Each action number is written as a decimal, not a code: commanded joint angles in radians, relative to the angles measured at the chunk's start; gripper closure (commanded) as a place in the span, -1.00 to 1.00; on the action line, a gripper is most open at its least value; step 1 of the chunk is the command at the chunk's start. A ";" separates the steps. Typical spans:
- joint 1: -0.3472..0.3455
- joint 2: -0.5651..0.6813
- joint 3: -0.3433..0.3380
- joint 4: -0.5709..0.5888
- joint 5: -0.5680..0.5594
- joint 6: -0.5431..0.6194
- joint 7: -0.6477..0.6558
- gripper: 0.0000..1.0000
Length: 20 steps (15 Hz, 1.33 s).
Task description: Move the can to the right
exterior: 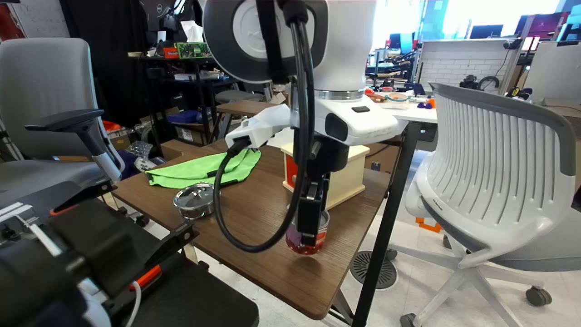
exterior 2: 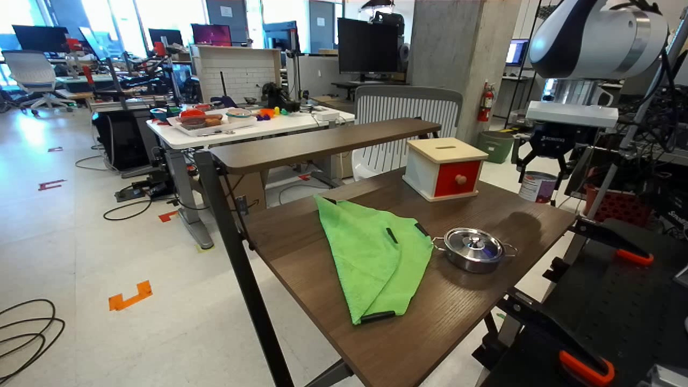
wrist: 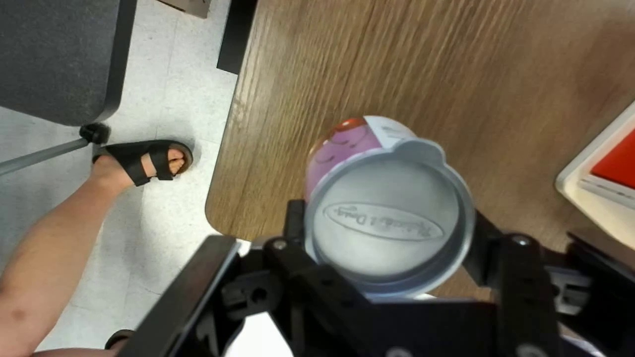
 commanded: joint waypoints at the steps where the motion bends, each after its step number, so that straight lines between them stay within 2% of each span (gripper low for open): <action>1: -0.011 0.063 -0.015 0.061 0.019 -0.007 0.001 0.07; 8: 0.012 0.128 -0.055 0.105 -0.008 0.008 0.018 0.07; 9: 0.016 0.132 -0.061 0.107 -0.012 0.010 0.020 -0.60; 10: 0.020 0.134 -0.065 0.111 -0.016 0.012 0.022 -0.87; 11: 0.021 0.134 -0.066 0.111 -0.016 0.016 0.020 -1.00; 15: 0.013 0.096 -0.055 0.095 -0.004 -0.020 0.006 -1.00; 20: 0.059 -0.046 -0.088 0.001 -0.042 -0.027 -0.001 -1.00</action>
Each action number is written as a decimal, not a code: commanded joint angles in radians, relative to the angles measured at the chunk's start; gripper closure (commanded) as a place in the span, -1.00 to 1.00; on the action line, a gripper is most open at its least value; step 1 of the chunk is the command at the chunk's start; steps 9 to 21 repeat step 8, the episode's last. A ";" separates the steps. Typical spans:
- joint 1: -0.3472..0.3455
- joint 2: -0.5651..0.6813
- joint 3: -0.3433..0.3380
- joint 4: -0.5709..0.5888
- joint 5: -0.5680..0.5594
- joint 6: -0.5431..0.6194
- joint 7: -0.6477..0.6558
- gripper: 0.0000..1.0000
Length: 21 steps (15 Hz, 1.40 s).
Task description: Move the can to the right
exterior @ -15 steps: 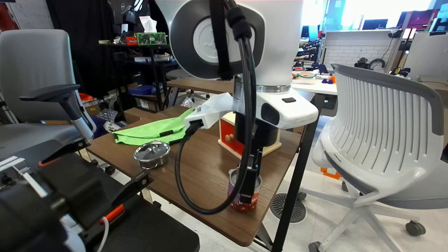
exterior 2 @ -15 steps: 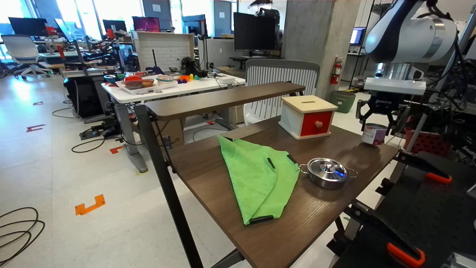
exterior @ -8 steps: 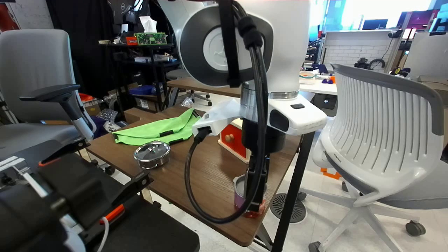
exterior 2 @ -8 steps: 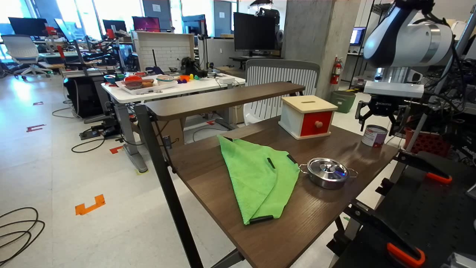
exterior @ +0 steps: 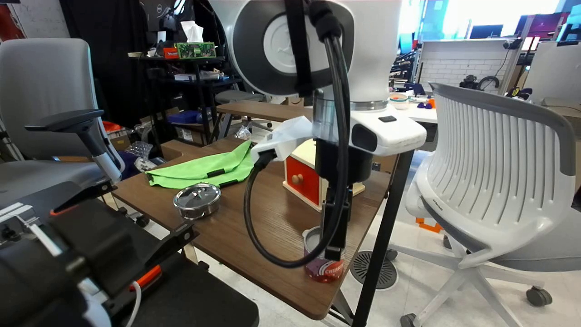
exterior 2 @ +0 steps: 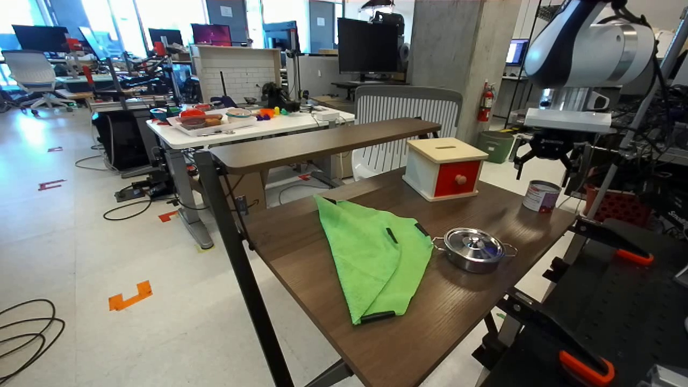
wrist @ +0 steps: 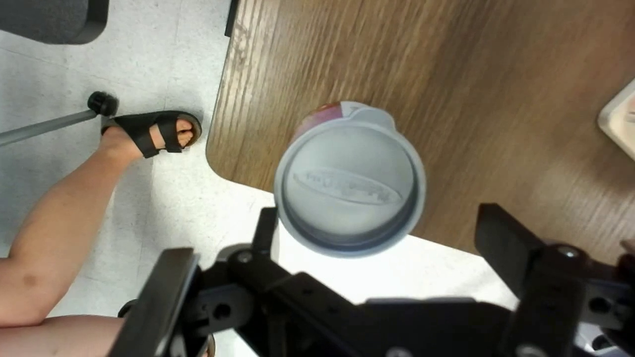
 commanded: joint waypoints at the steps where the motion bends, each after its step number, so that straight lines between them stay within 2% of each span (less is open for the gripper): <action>1: 0.042 -0.156 -0.034 -0.106 -0.043 -0.025 -0.008 -1.00; 4: 0.030 -0.289 0.001 -0.192 -0.052 -0.070 -0.082 -1.00; 5: 0.024 -0.175 -0.006 -0.106 -0.042 -0.032 -0.034 -1.00; 7: 0.024 -0.211 -0.002 -0.125 -0.042 -0.039 -0.038 -1.00; 21: 0.023 -0.204 -0.003 -0.122 -0.042 -0.038 -0.038 -1.00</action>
